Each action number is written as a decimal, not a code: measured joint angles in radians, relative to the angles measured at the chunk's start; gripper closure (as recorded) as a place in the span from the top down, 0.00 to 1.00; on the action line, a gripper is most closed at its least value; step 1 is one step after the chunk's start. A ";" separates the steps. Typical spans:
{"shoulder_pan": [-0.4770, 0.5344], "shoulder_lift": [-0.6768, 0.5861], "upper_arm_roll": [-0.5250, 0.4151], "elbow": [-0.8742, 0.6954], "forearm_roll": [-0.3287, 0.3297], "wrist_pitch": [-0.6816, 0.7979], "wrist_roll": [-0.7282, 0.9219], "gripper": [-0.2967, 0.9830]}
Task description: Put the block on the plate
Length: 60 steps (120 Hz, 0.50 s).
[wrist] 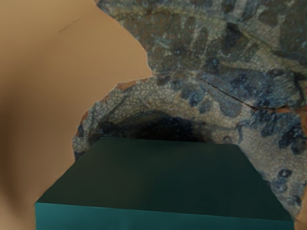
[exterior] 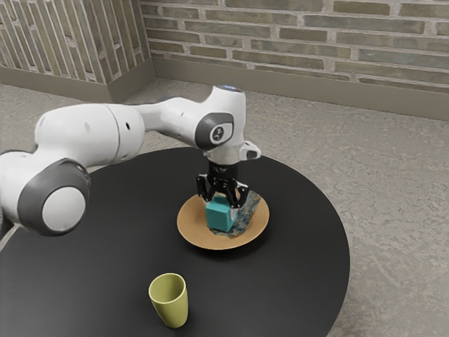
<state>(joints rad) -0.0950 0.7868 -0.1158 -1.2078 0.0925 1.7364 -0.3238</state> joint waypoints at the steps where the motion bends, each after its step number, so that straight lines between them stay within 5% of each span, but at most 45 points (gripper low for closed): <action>1: 0.000 0.001 0.000 0.000 0.000 0.000 0.000 0.50; 60: -0.001 -0.053 0.012 -0.025 -0.004 0.003 0.020 0.73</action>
<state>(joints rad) -0.0964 0.7336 -0.1040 -1.2331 0.0888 1.7398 -0.3038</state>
